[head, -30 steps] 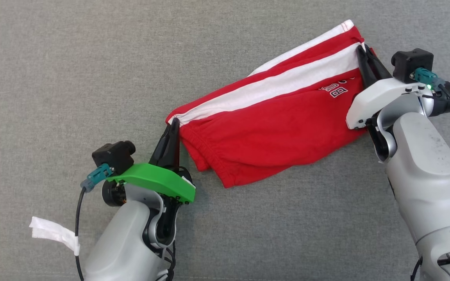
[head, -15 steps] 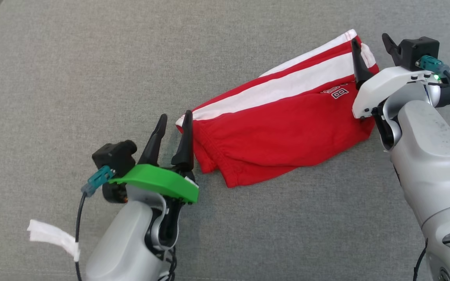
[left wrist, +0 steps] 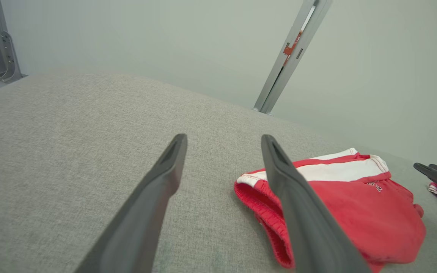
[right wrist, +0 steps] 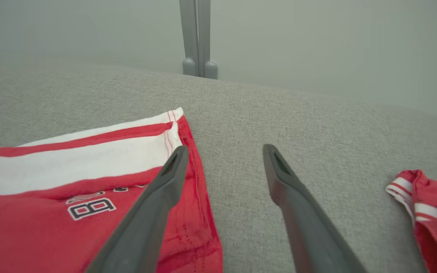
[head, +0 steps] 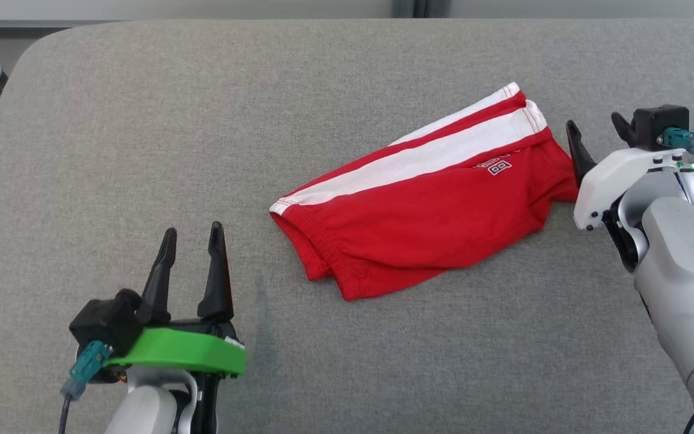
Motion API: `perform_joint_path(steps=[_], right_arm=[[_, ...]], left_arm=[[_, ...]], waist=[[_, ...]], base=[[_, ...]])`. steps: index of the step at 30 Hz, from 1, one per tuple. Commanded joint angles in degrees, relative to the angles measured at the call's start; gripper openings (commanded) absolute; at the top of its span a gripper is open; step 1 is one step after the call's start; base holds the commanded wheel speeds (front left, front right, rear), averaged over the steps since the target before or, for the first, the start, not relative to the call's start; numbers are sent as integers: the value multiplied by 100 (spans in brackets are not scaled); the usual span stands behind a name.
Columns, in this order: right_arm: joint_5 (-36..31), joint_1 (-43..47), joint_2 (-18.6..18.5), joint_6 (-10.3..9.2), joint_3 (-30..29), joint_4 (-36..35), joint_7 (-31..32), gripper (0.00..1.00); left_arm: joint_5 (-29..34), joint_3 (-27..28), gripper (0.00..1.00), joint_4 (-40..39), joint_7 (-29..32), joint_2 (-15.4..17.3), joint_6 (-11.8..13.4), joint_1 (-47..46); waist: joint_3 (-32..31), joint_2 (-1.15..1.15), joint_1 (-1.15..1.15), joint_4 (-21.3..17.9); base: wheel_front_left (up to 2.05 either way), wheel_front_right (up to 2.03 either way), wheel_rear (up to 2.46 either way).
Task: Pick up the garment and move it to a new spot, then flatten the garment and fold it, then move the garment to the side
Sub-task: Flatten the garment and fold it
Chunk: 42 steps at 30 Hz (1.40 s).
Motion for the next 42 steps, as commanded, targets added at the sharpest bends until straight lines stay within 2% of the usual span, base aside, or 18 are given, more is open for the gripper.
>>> perform_joint_path(steps=[1,8,19,20,21,22,23,26,27,34,42], right_arm=[[133,121,-51,-9,67,31,111,100],[689,221,-213,-9,308,181,697,100],[1070,158,-279,-9,524,639,1323,100],[1090,159,-259,-8,543,659,1323,65],[1117,153,-232,-8,562,666,1312,47],[1141,150,-203,-7,587,672,1297,35],[1167,145,-182,-7,610,660,1272,31],[1274,143,-133,-7,670,577,1117,4],[1301,142,-123,-8,680,546,1050,0],[1582,384,53,-8,814,209,424,0],[1991,1137,201,-8,885,-435,-194,0]], left_arm=[[187,94,100,-142,-17,53,70,155],[370,362,100,-418,-10,-98,126,633],[500,531,100,-377,-11,-278,-25,727],[511,544,100,-372,-11,-293,-35,725],[515,554,100,-372,-11,-307,-35,725],[515,563,100,-370,-11,-317,-52,724],[526,576,100,-371,-11,-319,-72,717],[561,590,100,-355,-11,-313,-93,701],[559,595,100,-351,-11,-305,-100,699],[604,620,100,-331,-4,-224,-100,714],[620,612,100,-369,24,-159,-53,814]], waist=[[-64,0,0,16],[-4,0,0,319],[41,0,0,617],[40,0,0,611],[40,0,0,597],[37,0,0,573],[33,0,0,544],[-2,0,0,411],[-20,0,0,356],[-209,0,0,-211],[-385,0,0,-901]], base=[[0,0,0],[0,0,0],[0,0,0],[0,0,0],[0,0,0],[0,0,0],[0,0,0],[0,0,0],[0,0,0],[0,0,0],[0,0,0]])
